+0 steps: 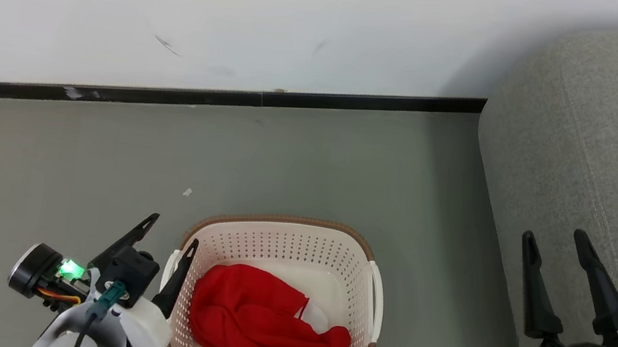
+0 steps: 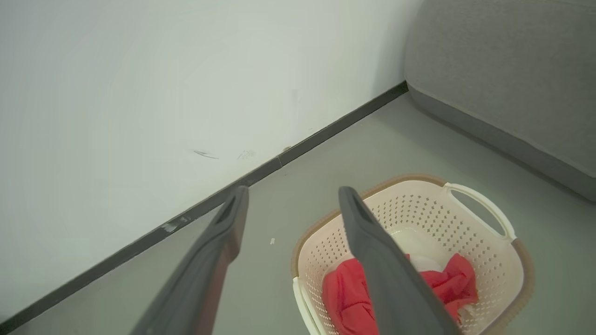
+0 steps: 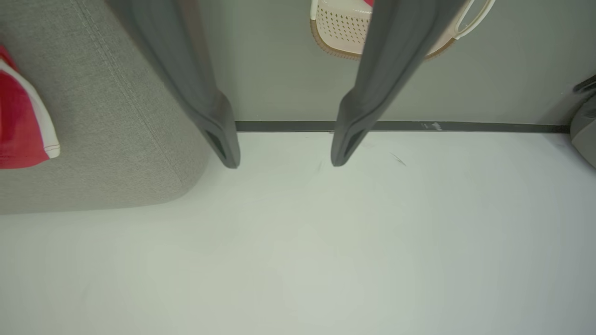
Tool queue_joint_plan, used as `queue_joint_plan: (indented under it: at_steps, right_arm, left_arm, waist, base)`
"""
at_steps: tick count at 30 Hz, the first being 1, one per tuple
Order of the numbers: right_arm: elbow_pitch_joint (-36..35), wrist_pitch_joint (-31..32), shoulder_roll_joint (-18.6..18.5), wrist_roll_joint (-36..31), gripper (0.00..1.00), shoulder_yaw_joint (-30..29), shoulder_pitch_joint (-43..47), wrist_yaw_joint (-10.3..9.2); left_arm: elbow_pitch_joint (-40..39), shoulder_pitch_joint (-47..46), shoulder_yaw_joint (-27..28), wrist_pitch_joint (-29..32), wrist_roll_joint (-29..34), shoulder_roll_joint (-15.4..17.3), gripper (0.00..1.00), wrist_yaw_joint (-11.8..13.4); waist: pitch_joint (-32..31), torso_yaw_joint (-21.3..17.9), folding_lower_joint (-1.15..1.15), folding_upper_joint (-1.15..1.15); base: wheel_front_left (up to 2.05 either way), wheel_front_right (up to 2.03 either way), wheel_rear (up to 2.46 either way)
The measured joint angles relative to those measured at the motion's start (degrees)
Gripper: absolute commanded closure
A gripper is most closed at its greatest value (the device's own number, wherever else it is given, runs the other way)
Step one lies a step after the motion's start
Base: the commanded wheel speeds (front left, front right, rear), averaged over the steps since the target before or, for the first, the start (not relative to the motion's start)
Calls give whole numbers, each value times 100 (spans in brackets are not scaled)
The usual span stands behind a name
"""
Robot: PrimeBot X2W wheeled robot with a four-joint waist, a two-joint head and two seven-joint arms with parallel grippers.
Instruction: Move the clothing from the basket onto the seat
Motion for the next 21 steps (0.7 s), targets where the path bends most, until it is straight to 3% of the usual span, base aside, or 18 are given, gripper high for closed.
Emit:
queue_joint_plan:
  at_steps: [21]
  right_arm:
    - [-411, -74, 2, 77, 0, -397, -493, 0]
  left_arm:
    - [1144, -1085, -1146, 525, 772, -212, 0, -849]
  waist:
    - [1171, -395, 0, 0]
  base:
    - [0, 0, 0]
